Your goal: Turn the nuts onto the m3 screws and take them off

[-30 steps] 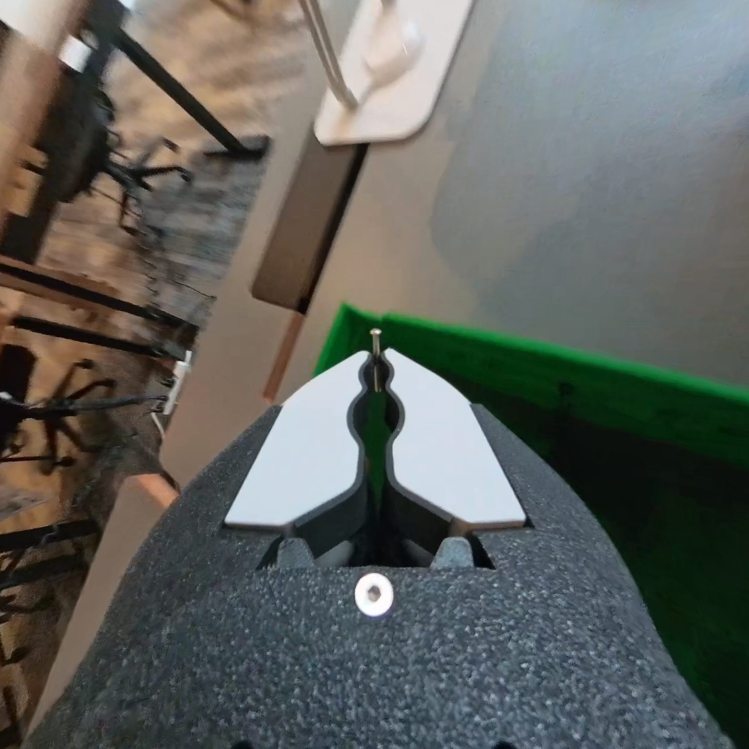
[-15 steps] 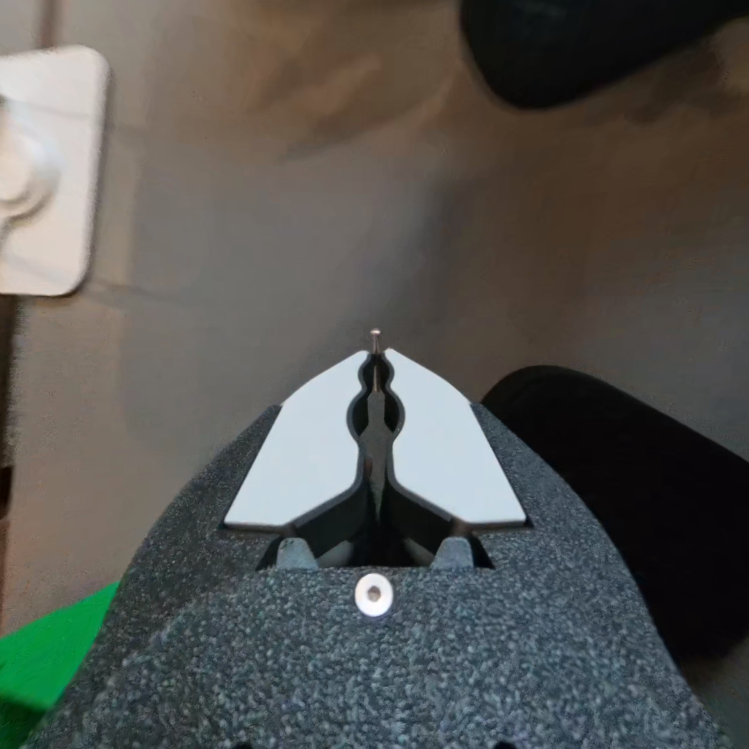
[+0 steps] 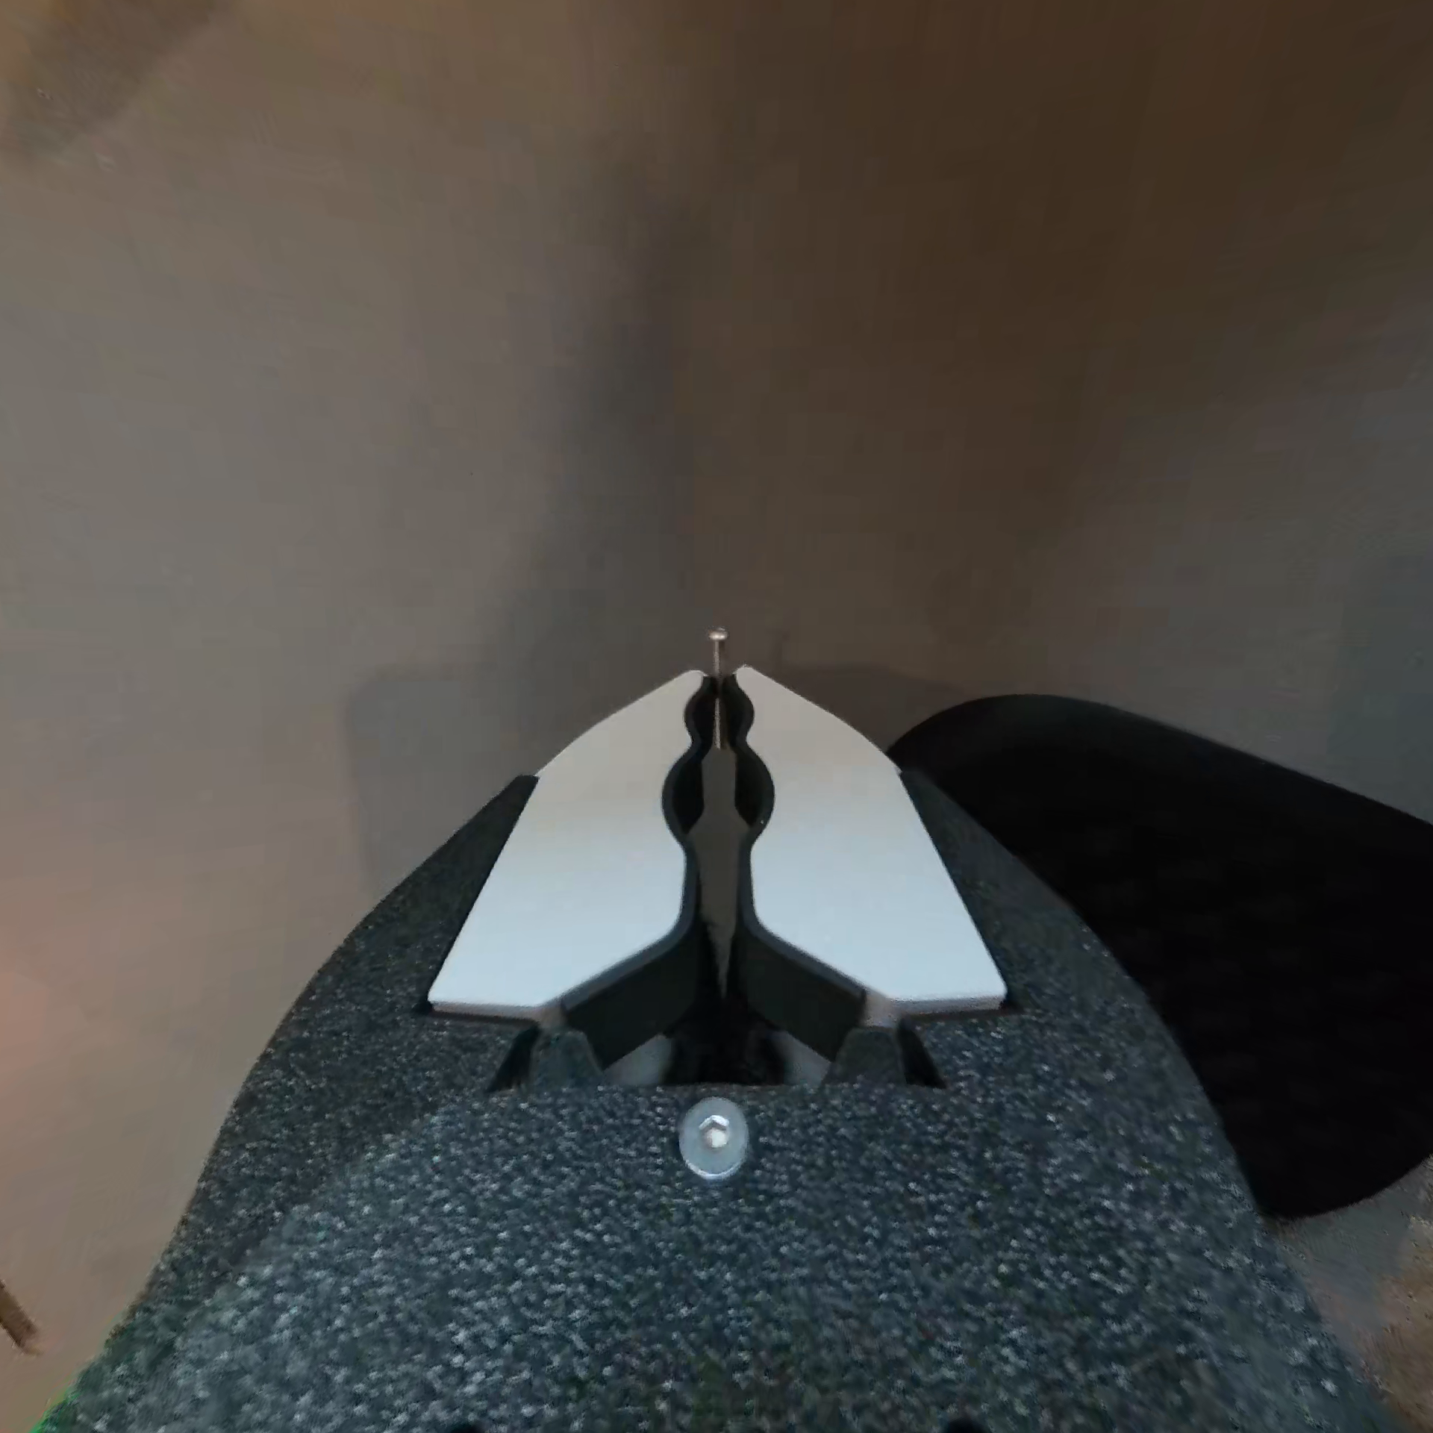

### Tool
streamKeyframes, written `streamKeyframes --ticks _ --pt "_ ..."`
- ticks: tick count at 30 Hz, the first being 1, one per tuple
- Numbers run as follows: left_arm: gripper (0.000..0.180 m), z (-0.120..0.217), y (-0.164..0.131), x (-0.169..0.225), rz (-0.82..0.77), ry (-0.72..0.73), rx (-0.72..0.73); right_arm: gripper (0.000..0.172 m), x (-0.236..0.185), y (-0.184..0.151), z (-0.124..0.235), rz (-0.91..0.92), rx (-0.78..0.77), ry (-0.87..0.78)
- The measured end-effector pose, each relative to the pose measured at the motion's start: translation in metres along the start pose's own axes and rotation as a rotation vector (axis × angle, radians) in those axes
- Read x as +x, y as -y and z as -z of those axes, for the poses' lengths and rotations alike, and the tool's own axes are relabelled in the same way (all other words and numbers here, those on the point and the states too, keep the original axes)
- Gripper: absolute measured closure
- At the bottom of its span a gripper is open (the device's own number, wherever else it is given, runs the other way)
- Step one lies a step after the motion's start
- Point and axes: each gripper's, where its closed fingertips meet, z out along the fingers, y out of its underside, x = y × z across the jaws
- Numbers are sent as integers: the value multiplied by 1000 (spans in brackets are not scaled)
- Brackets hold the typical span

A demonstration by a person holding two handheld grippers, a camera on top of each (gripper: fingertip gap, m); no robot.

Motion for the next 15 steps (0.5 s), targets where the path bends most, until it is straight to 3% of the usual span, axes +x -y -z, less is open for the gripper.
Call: streamKeyframes --ticks 15 --pt "176 -8 -3 12 20 -74 60 133 0 -4 -1 9 -16 3"
